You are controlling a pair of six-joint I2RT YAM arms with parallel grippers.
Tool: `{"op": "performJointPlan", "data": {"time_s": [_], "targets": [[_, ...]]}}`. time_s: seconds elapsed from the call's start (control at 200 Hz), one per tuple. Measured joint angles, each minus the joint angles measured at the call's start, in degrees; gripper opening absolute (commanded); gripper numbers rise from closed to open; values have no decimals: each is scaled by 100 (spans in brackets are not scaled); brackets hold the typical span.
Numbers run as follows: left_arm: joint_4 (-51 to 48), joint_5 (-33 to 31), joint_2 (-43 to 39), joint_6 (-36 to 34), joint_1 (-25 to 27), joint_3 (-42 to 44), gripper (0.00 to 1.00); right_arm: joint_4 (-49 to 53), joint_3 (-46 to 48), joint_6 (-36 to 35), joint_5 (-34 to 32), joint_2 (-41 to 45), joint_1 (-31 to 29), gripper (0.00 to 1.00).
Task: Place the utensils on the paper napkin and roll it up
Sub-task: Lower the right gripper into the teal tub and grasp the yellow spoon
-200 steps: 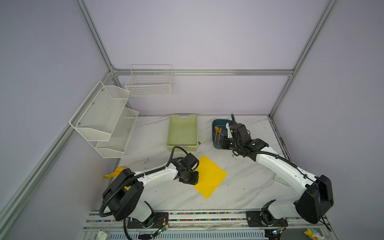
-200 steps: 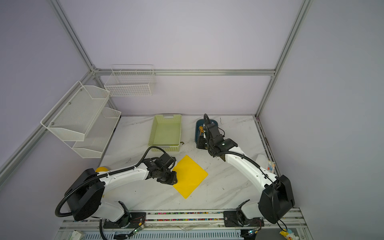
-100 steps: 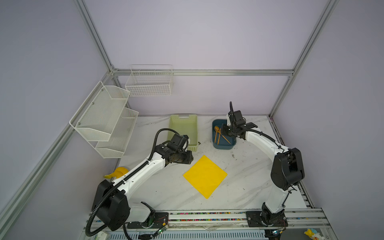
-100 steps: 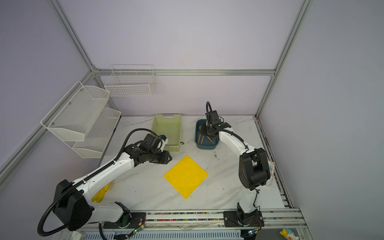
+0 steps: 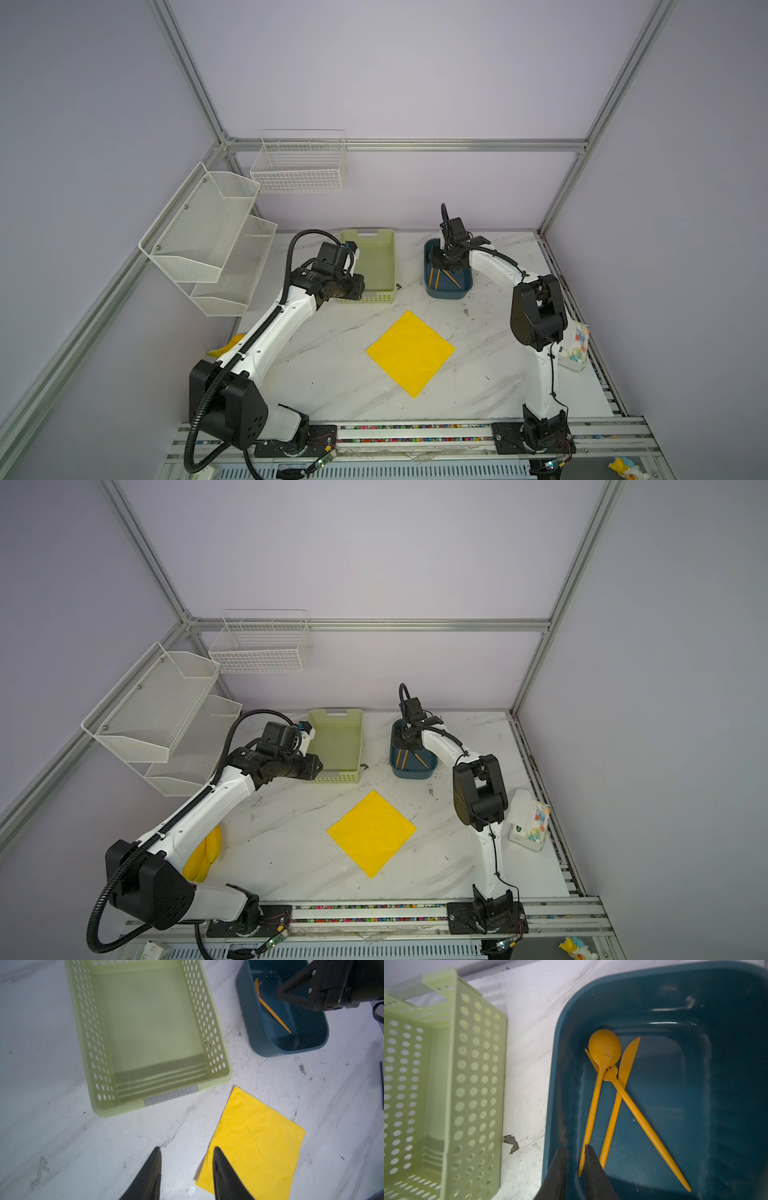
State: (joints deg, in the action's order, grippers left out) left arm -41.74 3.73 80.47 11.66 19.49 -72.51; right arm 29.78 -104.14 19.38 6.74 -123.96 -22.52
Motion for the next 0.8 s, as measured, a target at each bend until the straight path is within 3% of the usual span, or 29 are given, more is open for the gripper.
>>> {"op": "performJointPlan", "data": {"time_s": [0.175,0.8], "targets": [[595,-120,-155,-192,-92,289,41,90,-297,4,-20,-444,0,21],[1049,-243,-369,-385,-149,632,42,463,-1316,133,-363,-1469,2,21]]}}
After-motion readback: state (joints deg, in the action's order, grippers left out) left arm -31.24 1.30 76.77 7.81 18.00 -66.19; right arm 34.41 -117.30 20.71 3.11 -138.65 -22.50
